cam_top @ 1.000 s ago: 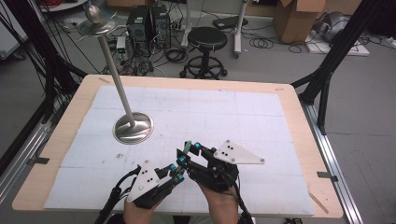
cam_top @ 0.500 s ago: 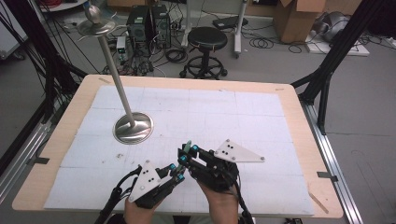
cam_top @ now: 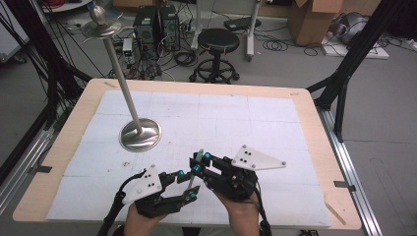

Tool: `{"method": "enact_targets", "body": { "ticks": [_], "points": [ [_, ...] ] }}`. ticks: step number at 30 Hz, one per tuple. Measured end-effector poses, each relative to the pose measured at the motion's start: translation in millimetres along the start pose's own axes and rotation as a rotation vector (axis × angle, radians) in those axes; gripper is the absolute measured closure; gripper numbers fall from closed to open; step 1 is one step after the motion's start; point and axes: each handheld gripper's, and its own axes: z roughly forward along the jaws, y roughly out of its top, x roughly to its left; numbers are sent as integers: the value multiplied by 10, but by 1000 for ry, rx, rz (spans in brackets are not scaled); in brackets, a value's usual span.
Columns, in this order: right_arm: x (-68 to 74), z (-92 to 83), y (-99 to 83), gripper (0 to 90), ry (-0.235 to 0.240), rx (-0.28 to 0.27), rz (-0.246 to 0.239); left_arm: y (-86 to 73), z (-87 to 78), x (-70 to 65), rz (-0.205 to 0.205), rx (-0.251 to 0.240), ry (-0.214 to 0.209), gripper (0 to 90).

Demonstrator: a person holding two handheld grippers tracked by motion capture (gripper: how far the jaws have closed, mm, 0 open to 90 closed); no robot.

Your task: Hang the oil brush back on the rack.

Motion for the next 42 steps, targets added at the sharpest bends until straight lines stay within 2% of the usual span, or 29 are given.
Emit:
{"method": "enact_targets", "body": {
  "ticks": [1, 2, 3, 5, 6, 7, 8, 11, 15, 23, 24, 25, 31, 36, 42],
  "points": [
    [-33, -18, 10, 762, 31, -4, -2, 9, -20, 19, -3, -6, -16, 517],
    [-33, -18, 10, 762, 31, -4, -2, 9, -20, 19, -3, -6, -16, 514],
    [-83, -45, 28, 762, 87, 0, -8, 26, -55, 61, -21, -11, -66, 511],
    [-129, -68, 39, 761, 136, -3, -7, 41, -82, 84, -19, -9, -90, 508],
    [-150, -78, 43, 761, 154, -8, -7, 47, -89, 93, -23, -6, -113, 507],
    [-150, -78, 43, 761, 154, -8, -7, 47, -89, 93, -23, -6, -113, 506],
    [-187, -91, 50, 761, 211, -15, -8, 61, -100, 103, -19, 0, -148, 505],
    [-243, -96, 56, 760, 327, -16, -17, 74, -105, 112, -24, 5, -210, 503],
    [-302, -65, 46, 760, 459, -8, -56, 80, -93, 99, -24, 16, -291, 507],
    [-309, 28, 36, 760, 616, 2, -101, 66, -61, 56, -16, 42, -395, 520],
    [-304, 35, 36, 760, 645, 1, -105, 66, -61, 56, -16, 42, -395, 522],
    [-302, 47, 33, 760, 672, -1, -117, 67, -67, 55, -12, 40, -415, 529],
    [-310, 69, 22, 759, 721, 1, -117, 63, -79, 63, 2, 35, -444, 626],
    [-304, 80, 12, 758, 743, 5, -117, 54, -71, 42, 17, 40, -468, 674],
    [-304, 89, -6, 758, 755, 0, -111, 52, -68, 39, 21, 35, -476, 736]
  ]
}}
